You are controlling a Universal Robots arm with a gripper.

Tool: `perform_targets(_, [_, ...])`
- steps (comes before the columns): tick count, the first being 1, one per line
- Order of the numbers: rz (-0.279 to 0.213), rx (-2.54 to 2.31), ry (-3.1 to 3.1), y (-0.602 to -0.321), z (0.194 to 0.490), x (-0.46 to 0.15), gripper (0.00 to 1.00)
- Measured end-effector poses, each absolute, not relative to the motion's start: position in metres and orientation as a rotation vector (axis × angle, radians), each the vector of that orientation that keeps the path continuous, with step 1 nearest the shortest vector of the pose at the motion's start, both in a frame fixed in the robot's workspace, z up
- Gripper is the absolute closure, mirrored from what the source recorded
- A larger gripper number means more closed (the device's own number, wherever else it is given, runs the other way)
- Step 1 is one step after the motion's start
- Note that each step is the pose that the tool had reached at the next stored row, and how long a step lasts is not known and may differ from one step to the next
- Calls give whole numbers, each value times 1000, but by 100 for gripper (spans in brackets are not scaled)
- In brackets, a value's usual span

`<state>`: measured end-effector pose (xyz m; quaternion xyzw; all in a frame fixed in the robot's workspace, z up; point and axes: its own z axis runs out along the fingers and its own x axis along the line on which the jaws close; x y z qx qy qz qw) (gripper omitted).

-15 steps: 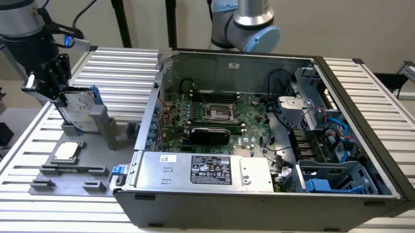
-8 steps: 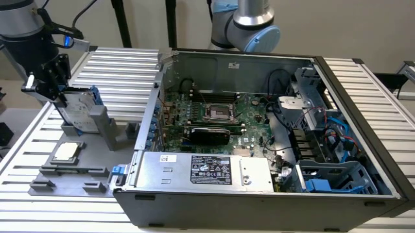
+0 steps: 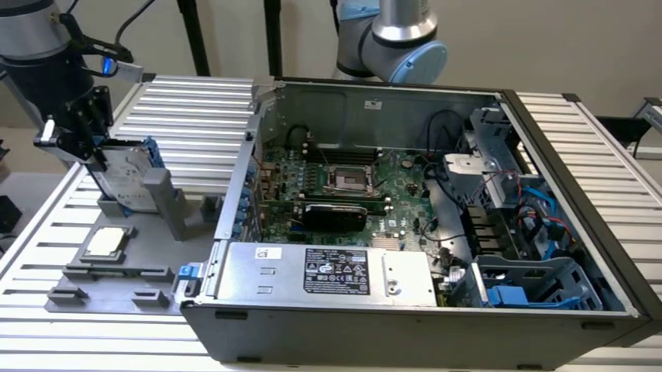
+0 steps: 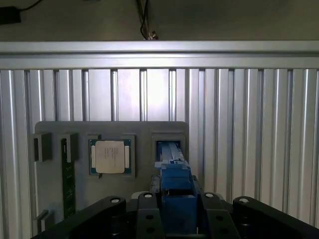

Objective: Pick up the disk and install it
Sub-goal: 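Pick up the disk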

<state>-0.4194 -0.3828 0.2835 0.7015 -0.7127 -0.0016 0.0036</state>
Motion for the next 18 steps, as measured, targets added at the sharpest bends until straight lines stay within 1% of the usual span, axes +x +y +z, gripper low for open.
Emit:
perform_targets(5, [-5,2199,-2234,-383,290,-419,67])
perform_targets(18, [-5,2199,-2234,-383,349,-418,67])
